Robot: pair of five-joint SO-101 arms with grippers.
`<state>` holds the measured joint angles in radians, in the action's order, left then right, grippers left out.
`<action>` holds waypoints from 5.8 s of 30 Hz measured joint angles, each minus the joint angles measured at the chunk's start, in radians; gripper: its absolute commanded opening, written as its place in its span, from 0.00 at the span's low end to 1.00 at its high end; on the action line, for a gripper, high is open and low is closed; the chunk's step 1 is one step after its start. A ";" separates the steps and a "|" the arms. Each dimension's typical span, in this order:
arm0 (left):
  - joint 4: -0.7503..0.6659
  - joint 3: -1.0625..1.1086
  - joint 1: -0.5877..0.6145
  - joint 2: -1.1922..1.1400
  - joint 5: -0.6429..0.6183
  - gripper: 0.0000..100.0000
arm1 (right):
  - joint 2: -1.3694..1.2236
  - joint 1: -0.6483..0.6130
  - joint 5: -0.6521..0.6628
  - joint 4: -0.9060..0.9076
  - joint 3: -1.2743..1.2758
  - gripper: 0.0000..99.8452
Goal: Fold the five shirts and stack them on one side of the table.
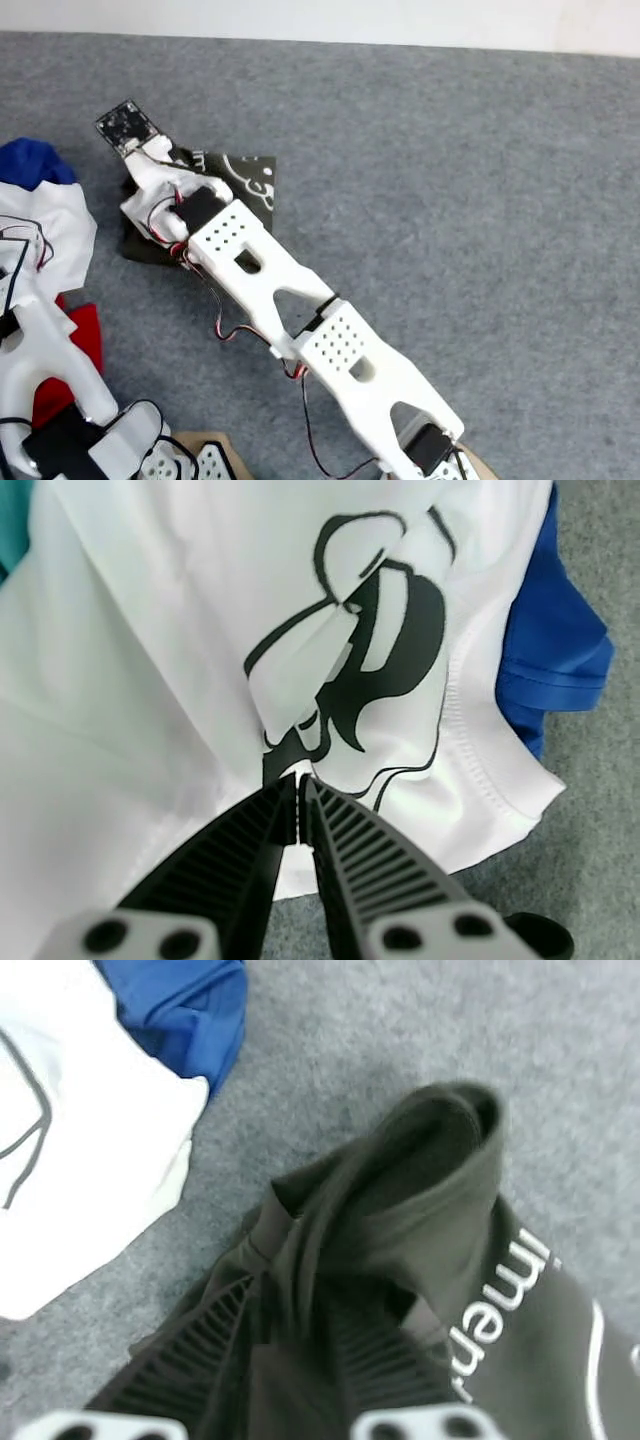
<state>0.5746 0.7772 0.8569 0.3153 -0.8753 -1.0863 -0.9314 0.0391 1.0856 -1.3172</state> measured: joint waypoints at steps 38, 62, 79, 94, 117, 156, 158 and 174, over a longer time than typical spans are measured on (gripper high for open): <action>0.471 -0.888 -0.684 -0.574 0.230 0.04 | 0.601 0.580 0.038 0.655 0.433 0.01; 0.678 -0.954 -0.713 -0.749 0.276 0.03 | 0.623 0.651 0.026 0.292 0.933 0.01; 0.773 -0.954 -0.453 -0.749 0.451 0.03 | 0.623 0.651 0.005 0.284 0.933 0.01; 1.054 -1.295 -0.459 -0.749 0.462 0.04 | 0.623 0.560 -0.057 0.155 0.930 0.12; 0.833 -1.125 -0.574 -0.749 0.460 0.04 | 0.497 0.370 -0.365 -0.163 0.918 0.14; 1.152 -0.962 -0.437 -0.505 0.646 0.04 | 0.476 0.315 -0.365 -0.198 0.924 0.24; 1.152 -0.942 -0.460 -0.456 0.647 0.04 | 0.476 0.299 -0.365 -0.198 0.930 0.26; 1.132 -0.933 -0.466 -0.454 0.646 0.04 | 0.362 0.244 -0.365 -0.184 0.925 0.13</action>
<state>1.7070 -0.1557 0.3905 -0.1389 -0.2294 -0.7242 -0.6874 -0.3261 0.9014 -0.3920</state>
